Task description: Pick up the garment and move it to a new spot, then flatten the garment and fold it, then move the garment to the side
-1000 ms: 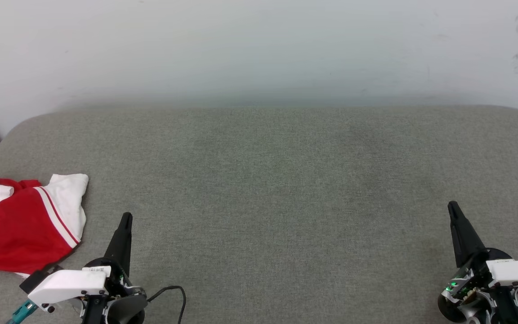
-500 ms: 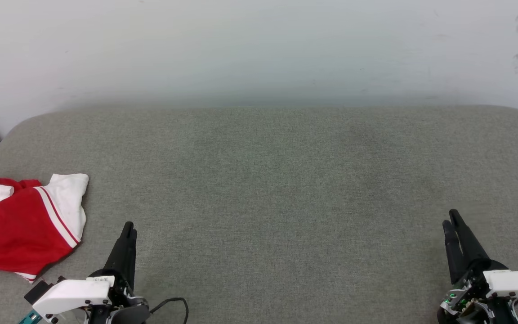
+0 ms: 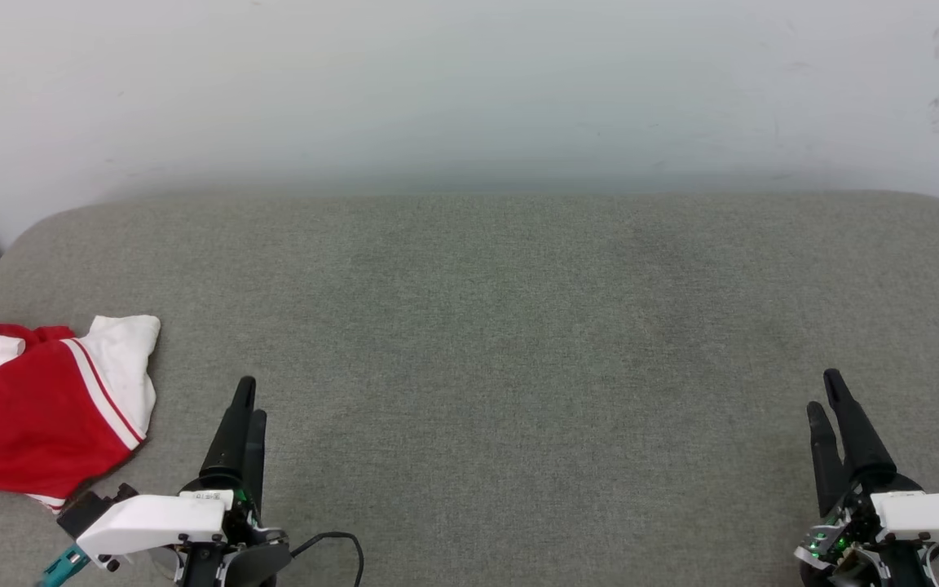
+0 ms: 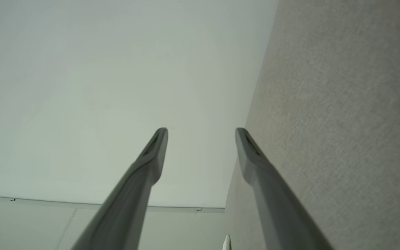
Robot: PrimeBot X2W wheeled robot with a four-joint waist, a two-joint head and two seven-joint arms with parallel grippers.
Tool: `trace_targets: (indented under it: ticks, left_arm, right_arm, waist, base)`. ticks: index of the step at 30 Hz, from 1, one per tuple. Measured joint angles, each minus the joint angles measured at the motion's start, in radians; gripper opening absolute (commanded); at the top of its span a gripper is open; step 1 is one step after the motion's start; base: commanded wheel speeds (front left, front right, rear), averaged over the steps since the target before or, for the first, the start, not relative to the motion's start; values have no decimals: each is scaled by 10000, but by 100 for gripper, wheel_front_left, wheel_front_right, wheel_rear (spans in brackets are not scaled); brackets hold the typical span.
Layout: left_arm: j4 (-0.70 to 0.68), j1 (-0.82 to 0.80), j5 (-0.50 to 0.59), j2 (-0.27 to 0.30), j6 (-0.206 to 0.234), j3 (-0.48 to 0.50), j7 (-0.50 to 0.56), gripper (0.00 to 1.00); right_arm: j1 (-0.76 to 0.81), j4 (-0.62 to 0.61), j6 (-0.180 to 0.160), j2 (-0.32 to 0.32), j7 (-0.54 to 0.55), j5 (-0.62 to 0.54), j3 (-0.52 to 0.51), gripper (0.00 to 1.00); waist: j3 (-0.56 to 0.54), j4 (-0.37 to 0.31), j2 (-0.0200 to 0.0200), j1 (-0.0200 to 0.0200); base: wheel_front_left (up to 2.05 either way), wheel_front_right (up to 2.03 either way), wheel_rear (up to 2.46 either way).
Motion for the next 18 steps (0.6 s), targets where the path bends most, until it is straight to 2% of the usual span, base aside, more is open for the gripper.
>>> trace_targets:
  ticks: [9,18]
  left_arm:
    - [-326,18,1522,2,0,-196,-397,100]
    - [-571,21,3841,4,2,-449,-748,100]
  right_arm:
    - [167,-382,0,-117,-399,-1578,128,100]
    - [229,-767,0,-173,-729,-4316,211,100]
  waist:
    - [-26,-17,0,0]
    - [-55,-18,0,0]
  base:
    - [0,0,0]
    - [0,0,0]
